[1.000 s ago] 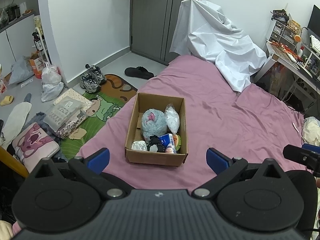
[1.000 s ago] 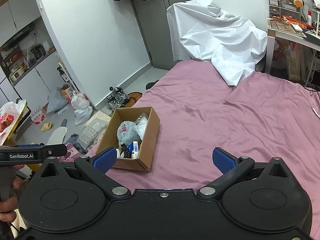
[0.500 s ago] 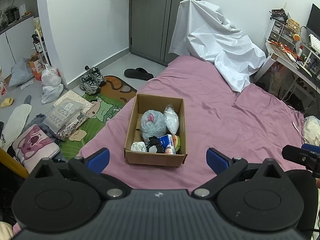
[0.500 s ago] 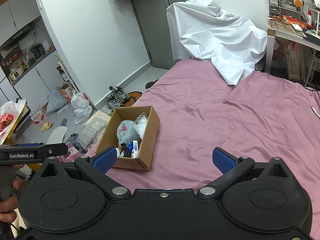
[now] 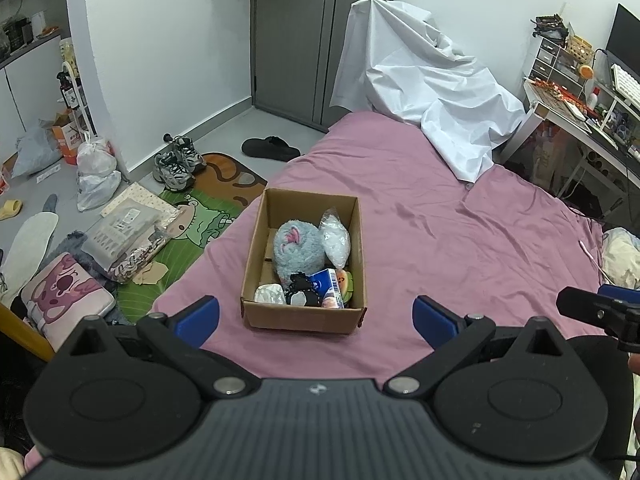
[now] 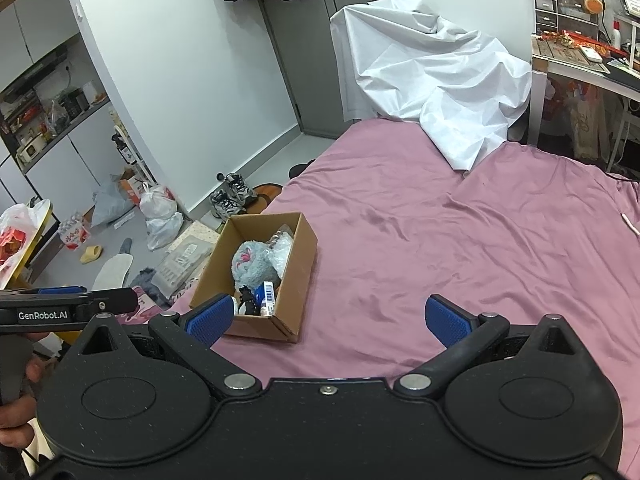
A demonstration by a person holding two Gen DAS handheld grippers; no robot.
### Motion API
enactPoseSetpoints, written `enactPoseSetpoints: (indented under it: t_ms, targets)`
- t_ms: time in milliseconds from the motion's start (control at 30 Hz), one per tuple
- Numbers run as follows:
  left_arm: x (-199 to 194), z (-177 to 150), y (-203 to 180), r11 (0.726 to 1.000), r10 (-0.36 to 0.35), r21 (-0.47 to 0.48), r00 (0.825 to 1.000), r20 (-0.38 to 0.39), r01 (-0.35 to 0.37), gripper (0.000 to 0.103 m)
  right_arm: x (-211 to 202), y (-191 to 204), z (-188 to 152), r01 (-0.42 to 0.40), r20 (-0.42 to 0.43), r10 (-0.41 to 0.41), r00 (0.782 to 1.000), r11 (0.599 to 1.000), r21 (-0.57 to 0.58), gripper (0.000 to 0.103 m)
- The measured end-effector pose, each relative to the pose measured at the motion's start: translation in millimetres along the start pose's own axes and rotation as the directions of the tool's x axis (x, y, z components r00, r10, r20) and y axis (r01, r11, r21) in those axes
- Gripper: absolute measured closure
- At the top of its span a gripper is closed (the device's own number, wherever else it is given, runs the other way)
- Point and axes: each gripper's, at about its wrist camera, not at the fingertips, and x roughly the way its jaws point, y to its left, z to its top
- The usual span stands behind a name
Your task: Organize soft objects
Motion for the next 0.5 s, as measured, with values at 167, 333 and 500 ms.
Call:
enactPoseSetpoints:
  t_ms: [167,333,500]
  targets:
    - [1.7,-1.1,-2.0,1.000,-0.002,0.002,1.000,-0.005,0.002,0.001,1.1,-0.4,-0.2,0.003,-0.004,-0.003,1.000,1.000,0.004,0.000]
    - [1.9,-1.3,-2.5,1.000,-0.002,0.005,1.000,-0.006,0.002,0.001,1.6,0.1,-1.2,-0.003,-0.007,0.003,1.000,1.000,-0.001,0.000]
    - [5.8,-6.0,-4.3,1.000,-0.002,0.011,1.000,-0.012,0.002,0.001,5.3,-0.3,-2.0,-0.009,-0.020,0.009,1.000,1.000,-0.003,0.000]
